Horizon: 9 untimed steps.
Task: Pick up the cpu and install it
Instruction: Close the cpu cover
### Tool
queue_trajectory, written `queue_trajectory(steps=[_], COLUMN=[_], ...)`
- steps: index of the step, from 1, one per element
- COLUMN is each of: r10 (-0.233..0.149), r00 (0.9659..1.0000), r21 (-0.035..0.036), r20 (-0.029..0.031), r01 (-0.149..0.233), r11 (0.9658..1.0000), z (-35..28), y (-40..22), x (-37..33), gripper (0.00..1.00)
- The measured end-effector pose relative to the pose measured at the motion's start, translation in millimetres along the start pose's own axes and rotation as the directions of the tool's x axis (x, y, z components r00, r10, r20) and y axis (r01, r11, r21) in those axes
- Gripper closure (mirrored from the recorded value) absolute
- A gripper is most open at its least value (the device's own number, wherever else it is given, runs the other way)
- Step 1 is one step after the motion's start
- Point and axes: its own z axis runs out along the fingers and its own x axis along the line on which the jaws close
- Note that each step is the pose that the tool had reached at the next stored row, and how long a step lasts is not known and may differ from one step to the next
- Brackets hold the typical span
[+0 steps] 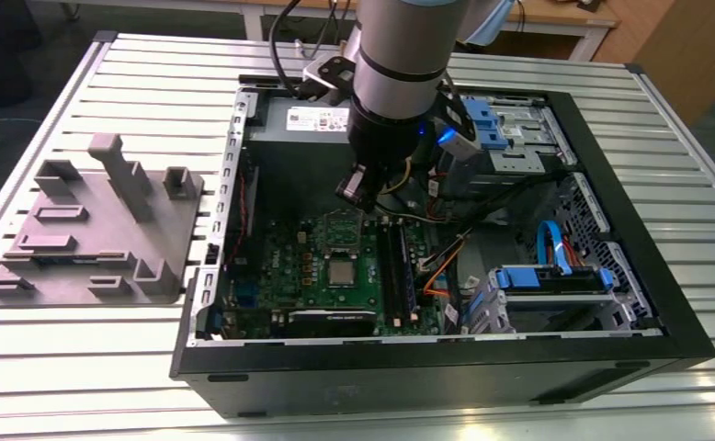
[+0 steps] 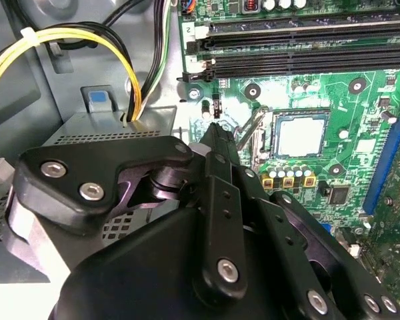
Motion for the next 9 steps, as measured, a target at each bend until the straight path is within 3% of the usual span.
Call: queue_trajectory(steps=[4,9], r10=[-0.038,-0.096], r00=[0.9993,0.9954], r21=[-0.0005,-0.0014], r20=[-0.0024,-0.0061], r01=[0.038,0.096], r11=[0.9993,0.9954], z=[0.1,0.1], y=[0.0,-0.1], x=[0.0,0.0], gripper=[0.90,0.90])
